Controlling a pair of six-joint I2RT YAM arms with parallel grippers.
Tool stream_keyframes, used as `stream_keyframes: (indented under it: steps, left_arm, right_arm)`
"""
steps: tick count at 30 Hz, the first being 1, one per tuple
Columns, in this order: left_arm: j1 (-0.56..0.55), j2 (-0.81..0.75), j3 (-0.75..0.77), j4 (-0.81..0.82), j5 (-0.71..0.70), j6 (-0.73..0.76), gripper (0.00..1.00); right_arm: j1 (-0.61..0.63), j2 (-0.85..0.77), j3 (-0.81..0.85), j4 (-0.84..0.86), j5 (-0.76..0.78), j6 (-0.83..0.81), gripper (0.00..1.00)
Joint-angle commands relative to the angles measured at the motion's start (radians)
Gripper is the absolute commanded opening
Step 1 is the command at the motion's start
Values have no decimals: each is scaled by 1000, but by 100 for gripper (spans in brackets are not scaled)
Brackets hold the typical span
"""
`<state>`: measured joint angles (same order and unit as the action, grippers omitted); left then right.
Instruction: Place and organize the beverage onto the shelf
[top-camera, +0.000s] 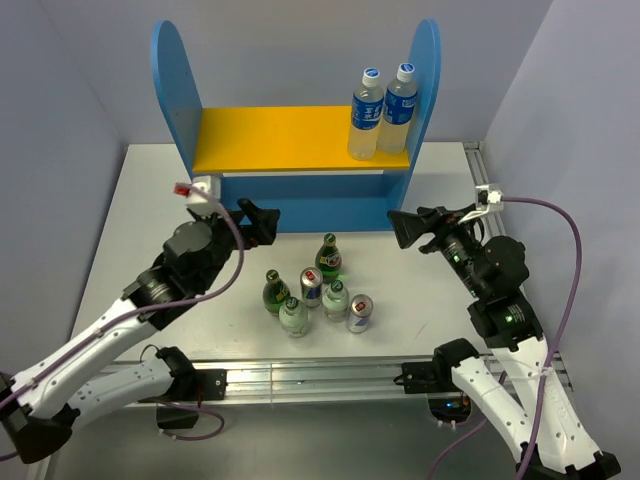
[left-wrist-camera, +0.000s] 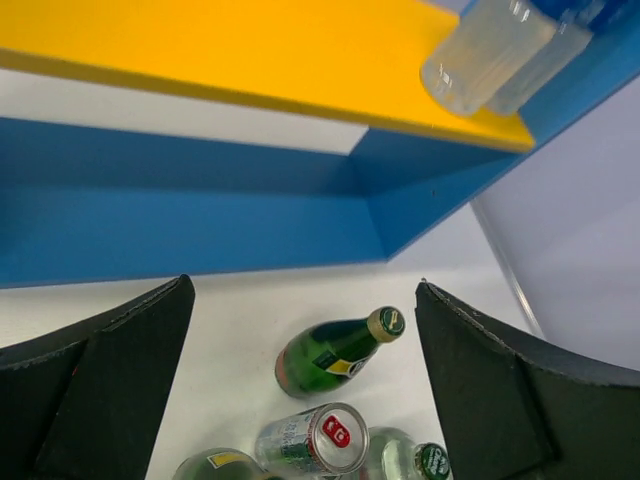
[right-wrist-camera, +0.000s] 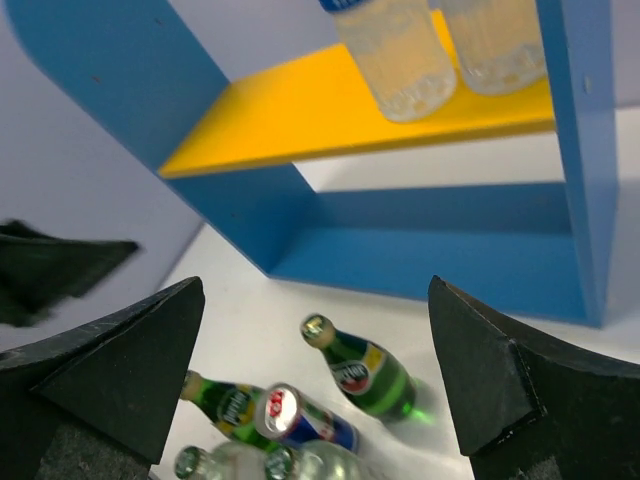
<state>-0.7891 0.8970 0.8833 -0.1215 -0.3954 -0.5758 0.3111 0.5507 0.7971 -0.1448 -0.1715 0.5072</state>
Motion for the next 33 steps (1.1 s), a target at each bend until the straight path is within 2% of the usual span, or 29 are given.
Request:
stream_keyframes:
  steps: [1,7,11,15,27,33]
  left_arm:
    - [-60,-79,23,-59,-174,36,99]
    - [-137,-93,-84,-98,-353,19,99]
    - [-182,-153,-200,17,-340,19,99]
    - [-220,-193,-279,80,-353,57,99]
    - [-237,-122,-343,184,-332,48,99]
    - [-275,-128,-345,140,-349,11,99]
  right_arm:
    - [19,-17,-13,-71,59,-67,100]
    - [37,-37,-73,-58,72,-102,100]
    - [52,-43,-104,-62,147,-108,100]
    - [56,-57,-116,-68,155,-98,100]
    - [59,-46,-137,-68,205,-84,99]
    - [60,-54,-153,-73,219,-79,99]
